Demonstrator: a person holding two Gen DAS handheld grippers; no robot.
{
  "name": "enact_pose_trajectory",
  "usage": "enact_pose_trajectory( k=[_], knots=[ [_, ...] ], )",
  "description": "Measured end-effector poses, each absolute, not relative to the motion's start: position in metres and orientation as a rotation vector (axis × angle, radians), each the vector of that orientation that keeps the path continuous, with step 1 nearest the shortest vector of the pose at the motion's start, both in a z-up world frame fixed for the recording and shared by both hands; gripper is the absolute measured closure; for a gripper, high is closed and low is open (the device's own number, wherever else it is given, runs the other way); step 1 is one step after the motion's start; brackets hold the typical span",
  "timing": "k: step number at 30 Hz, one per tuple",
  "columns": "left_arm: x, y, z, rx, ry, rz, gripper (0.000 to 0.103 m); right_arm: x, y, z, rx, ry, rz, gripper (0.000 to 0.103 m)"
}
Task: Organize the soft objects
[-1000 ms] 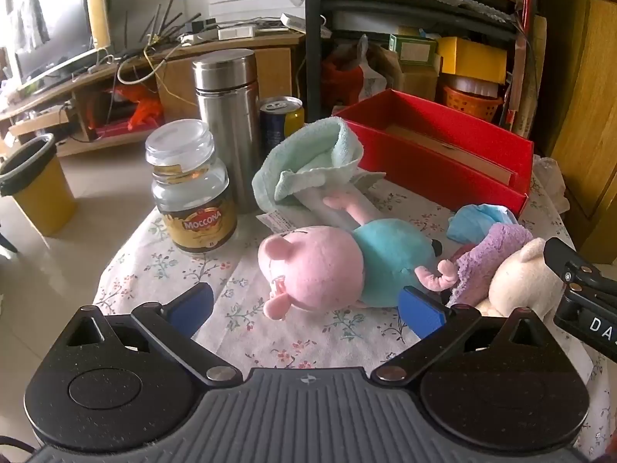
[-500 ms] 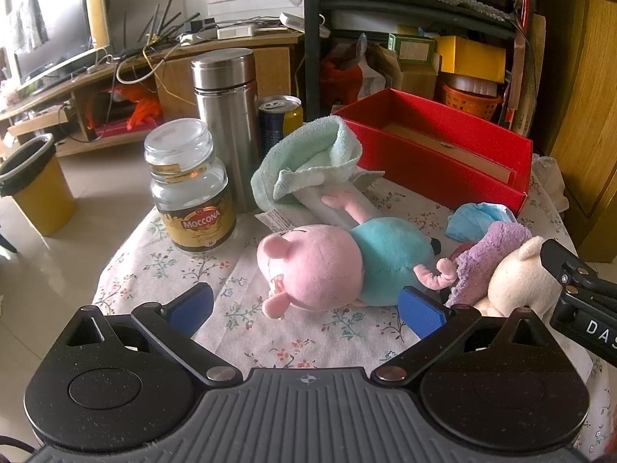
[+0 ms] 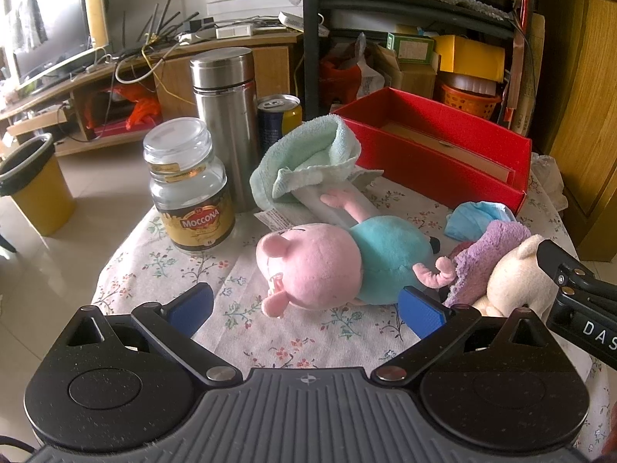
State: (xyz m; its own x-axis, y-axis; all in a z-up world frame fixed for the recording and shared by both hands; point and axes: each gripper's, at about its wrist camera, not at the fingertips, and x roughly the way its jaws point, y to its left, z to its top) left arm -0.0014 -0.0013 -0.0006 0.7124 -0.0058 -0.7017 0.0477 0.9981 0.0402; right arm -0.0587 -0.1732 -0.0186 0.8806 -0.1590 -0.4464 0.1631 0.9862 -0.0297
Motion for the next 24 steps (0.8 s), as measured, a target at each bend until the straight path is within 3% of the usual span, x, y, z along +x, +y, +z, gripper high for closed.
enact_pose_trajectory(
  k=[24],
  knots=[
    [-0.0016, -0.0014, -0.0012, 0.058, 0.773, -0.031, 0.005, -0.0588, -0.169, -0.0195, 0.009, 0.471, -0.166, 0.024]
  ],
)
